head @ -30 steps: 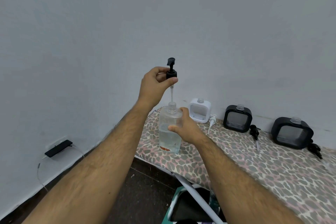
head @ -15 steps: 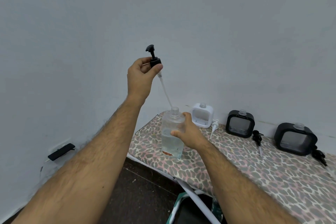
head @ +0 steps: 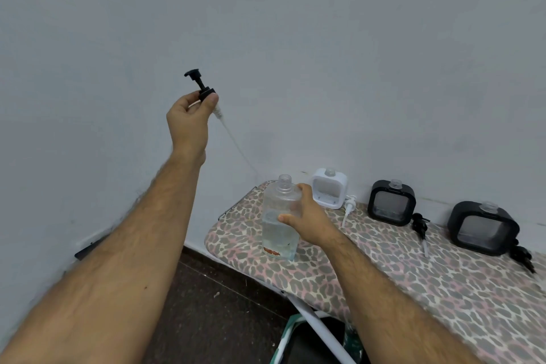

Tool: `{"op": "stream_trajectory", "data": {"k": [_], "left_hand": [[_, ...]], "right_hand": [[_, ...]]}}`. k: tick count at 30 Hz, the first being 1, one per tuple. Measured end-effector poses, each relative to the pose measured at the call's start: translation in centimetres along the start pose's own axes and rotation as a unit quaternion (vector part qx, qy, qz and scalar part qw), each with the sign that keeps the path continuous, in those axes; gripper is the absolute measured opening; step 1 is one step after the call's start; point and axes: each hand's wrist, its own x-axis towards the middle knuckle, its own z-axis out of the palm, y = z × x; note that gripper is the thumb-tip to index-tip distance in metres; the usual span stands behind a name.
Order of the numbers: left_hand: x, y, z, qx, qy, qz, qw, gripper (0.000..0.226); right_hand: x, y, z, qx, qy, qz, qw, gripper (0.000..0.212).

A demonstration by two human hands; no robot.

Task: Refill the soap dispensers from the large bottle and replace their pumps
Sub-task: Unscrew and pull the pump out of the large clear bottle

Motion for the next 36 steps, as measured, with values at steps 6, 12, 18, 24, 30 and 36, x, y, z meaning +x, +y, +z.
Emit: {"op": "stream_trajectory", "data": {"k": [6, 12, 18, 24, 30, 36], "left_hand": [[0.9, -2.8, -1.0, 0.081, -0.020, -0.019, 0.996, 0.023], [-0.1, -8.7, -2.2, 0.217, -0.066, -0.090, 0.970, 0.034], [-2.0, -13.5, -2.0, 0.322, -0.143, -0.138, 0.926, 0.037], [-3.1, -17.3, -2.0, 0.469, -0.195, -0.162, 0.846, 0.036], [-4.2, -20.9, -2.2, 0.546, -0.210, -0.167, 0.794, 0.026], [-4.8, -23.4, -2.0, 0.550, -0.196, -0.162, 0.796, 0.028]], "right_hand": [[0.0, 0.2, -0.1, -0.005, -0.001, -0.004, 1.000, 0.075], [0.0, 0.4, 0.0, -0.004, 0.001, -0.015, 1.000, 0.078], [0.1, 0.6, 0.0, -0.002, 0.003, -0.024, 1.000, 0.080], [0.1, 1.0, 0.0, -0.006, 0.009, -0.031, 0.999, 0.082], [0.3, 1.4, -0.1, -0.003, 0.011, -0.039, 0.999, 0.079], [0.5, 2.0, 0.0, 0.001, 0.014, -0.044, 0.999, 0.078]]}}
